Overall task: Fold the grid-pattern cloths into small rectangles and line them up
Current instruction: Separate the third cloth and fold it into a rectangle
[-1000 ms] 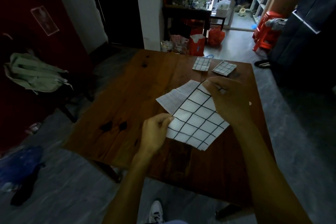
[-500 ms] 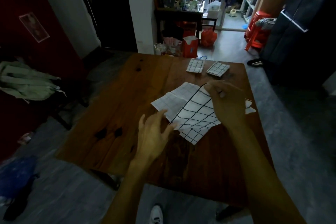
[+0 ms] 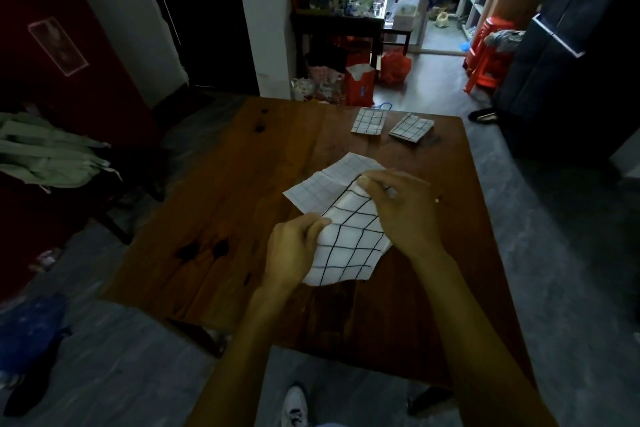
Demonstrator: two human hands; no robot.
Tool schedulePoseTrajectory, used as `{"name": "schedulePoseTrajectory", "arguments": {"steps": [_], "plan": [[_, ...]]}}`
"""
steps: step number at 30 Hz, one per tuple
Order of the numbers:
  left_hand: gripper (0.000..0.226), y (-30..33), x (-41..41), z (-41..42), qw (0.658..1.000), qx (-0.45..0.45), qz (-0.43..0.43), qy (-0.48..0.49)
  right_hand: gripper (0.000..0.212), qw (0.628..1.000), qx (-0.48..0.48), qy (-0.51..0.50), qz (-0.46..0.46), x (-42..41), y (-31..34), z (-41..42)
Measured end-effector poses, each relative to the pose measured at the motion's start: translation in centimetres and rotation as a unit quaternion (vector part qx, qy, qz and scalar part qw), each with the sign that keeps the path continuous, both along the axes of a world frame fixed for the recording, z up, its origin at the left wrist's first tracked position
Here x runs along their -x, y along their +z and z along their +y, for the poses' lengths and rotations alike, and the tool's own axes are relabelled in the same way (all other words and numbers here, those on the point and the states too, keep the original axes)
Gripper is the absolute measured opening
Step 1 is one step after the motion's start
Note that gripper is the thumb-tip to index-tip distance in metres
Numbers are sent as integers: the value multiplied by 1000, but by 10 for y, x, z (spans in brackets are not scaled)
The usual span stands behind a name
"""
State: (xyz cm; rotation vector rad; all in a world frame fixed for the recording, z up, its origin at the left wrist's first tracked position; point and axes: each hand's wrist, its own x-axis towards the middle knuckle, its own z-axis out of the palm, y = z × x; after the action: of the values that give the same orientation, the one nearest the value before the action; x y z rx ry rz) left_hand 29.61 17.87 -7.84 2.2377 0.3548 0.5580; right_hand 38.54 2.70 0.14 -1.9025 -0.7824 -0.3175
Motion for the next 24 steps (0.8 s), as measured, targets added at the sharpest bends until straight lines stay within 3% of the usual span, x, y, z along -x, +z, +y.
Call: {"name": "schedulePoseTrajectory", "arguments": {"steps": [8,15,19,24], "plan": [[18,7,2,-1,998,16,31,43,13,999,-41,-24,13,-21,11,-8],[16,31,-12,-14,995,92,-26,-25,11,995,-78,-55,17,-18,7,-10],[16,27,-27,-8,999,22,-40,14,13,993,-102,-52,35,-13,4,-10],[18,30,-35,-7,995,59,-44,73,12,995,-70,9,74,-2,10,-13]]}}
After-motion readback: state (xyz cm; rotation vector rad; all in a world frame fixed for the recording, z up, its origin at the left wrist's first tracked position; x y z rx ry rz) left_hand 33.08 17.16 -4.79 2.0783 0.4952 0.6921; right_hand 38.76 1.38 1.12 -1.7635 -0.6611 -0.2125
